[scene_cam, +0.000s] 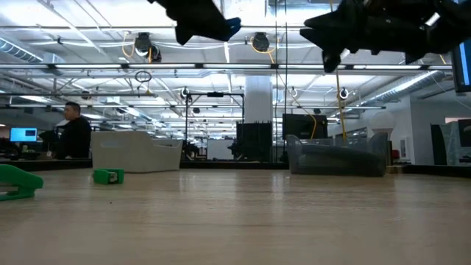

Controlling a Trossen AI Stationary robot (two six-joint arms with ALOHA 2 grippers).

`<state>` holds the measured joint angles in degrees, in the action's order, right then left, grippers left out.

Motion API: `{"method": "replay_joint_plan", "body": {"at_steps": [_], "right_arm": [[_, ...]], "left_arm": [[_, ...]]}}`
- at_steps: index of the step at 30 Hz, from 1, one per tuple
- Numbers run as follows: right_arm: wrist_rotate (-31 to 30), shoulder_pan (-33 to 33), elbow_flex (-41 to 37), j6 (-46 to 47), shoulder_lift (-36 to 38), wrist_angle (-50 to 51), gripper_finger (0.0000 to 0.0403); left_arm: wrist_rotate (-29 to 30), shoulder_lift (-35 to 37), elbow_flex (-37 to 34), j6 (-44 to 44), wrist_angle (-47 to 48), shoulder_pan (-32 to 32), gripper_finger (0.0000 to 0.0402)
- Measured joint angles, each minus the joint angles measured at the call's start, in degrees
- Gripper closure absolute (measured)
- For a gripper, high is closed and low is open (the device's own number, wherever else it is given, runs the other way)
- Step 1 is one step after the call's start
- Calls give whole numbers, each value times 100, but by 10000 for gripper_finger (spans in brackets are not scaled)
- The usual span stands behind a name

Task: Pick and place Stapler, Stapler remover, tape
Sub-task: Put the blue stapler into the black bin

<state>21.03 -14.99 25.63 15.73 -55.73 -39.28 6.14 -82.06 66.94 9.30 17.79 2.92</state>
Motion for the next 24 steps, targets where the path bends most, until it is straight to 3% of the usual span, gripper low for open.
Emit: {"method": "replay_joint_plan", "body": {"at_steps": [9, 19, 24], "right_arm": [[-19, 123, 997, -1192, -1010, 451, 298], [-20, 112, 1682, -1789, -1589, 709, 206], [-16, 112, 2067, -1889, -1938, 858, 178]], "left_arm": [[178, -2, 0, 42, -642, -324, 315], [170, -7, 0, 138, -739, -442, 314], [152, -7, 0, 143, -745, -457, 314]]}}
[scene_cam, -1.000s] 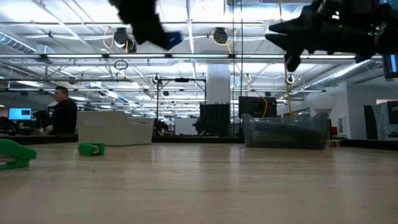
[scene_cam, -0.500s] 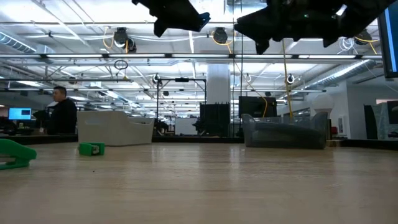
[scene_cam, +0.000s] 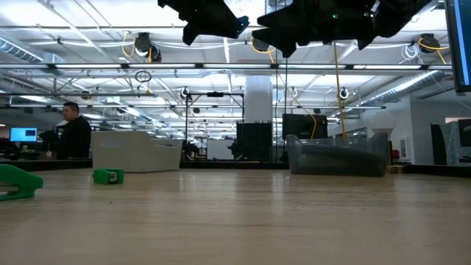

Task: Pick and place Stapler, Stapler remover, tape
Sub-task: Put the blue stapler into the black bin

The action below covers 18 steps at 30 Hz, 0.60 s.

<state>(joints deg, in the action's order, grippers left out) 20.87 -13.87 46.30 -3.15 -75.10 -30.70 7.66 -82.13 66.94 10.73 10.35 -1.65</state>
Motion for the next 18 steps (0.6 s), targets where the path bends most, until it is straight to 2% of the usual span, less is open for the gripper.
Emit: {"method": "replay_joint_plan", "body": {"at_steps": [10, 18], "right_arm": [[23, 0, 390, 111, -364, -1, 164], [41, 9, 383, 278, -366, -87, 188]], "left_arm": [[-10, 0, 0, 6, -21, 0, 314], [-20, 0, 0, 3, -65, 7, 314]]}}
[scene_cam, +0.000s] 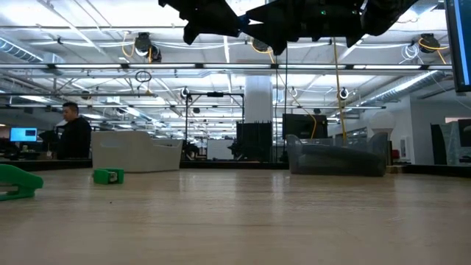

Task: Pick and place Stapler, Stapler remover, tape
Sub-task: Put the blue stapler into the black bin

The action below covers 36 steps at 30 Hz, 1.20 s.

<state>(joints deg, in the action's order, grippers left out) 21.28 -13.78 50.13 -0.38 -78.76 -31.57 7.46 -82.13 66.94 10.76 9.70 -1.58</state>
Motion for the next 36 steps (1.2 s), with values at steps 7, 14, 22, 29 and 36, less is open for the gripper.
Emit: {"method": "replay_joint_plan", "body": {"at_steps": [7, 14, 22, 29, 36], "right_arm": [[2, 79, 0, 15, 0, -51, 201], [2, 81, -4, 19, 0, -251, 216], [7, 81, -4, 168, -2, -241, 245], [7, 76, -4, 168, -2, 114, 253], [6, 66, -7, 166, -2, 164, 237]], "left_arm": [[-12, 0, 0, -6, -110, 0, 314], [-15, -9, -2, -6, -302, 0, 314], [-194, -282, -7, 11, -441, 0, 314], [-204, -337, -7, 27, -492, -2, 314], [-203, -332, -7, 29, -493, -17, 314]]}}
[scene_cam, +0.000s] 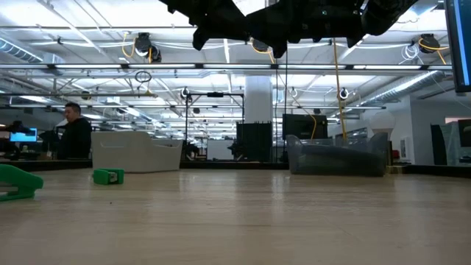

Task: Pick and place Stapler, Stapler remover, tape
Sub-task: Put the blue stapler into the black bin

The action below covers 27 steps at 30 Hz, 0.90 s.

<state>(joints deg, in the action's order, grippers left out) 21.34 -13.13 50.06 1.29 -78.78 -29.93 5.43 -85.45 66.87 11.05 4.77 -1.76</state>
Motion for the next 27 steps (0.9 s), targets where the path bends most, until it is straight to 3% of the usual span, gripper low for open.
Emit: {"method": "replay_joint_plan", "body": {"at_steps": [16, 27], "right_arm": [[18, 1, 0, 22, 5, 20, 328], [-6, 0, 0, 23, 9, 20, 334]], "left_arm": [[15, 2, 0, 0, -47, -7, 314], [12, 6, 0, 2, -44, -9, 314]]}}
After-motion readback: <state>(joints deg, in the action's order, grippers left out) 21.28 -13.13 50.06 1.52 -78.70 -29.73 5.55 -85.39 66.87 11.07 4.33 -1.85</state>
